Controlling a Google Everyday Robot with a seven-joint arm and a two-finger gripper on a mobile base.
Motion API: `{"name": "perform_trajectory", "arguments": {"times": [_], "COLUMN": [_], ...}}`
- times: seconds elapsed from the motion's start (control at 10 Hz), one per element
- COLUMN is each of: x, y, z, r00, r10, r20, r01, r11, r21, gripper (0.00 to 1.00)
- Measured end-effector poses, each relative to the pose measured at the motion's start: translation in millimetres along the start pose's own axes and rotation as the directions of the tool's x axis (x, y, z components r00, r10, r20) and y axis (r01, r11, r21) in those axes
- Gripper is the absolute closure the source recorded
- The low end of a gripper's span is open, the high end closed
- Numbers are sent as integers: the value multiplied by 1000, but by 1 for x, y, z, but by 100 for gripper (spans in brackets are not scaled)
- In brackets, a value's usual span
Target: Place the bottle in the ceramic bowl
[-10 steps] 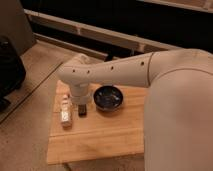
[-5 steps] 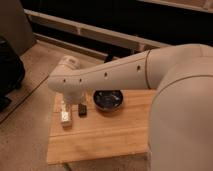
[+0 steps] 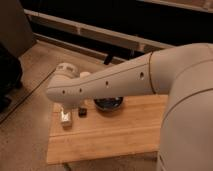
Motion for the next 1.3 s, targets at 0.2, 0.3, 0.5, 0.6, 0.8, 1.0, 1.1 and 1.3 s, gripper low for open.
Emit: {"name": "perform_trajectory", "arguments": {"times": [0.2,0.3,0.5,0.6,0.8,1.0,1.1,1.3], "x": [0,0,-14,-25,-40,-49,-49,-44], "y": [1,1,2,6,14,26,28,32], "z": [0,1,2,7,25,44,57,80], "r00": [1000,1000,999,996,990,988,986,976], "r10": [0,2,-45,-85,-138,-153,-160,-184], "r20": [0,-2,9,11,-10,-34,-55,-113], "r01": [0,-2,45,85,138,151,156,177], "r11": [1000,1000,999,996,990,987,986,982], "r21": [-2,-4,-9,-19,-34,-61,-66,-65], "gripper": [35,35,35,35,35,35,35,35]}}
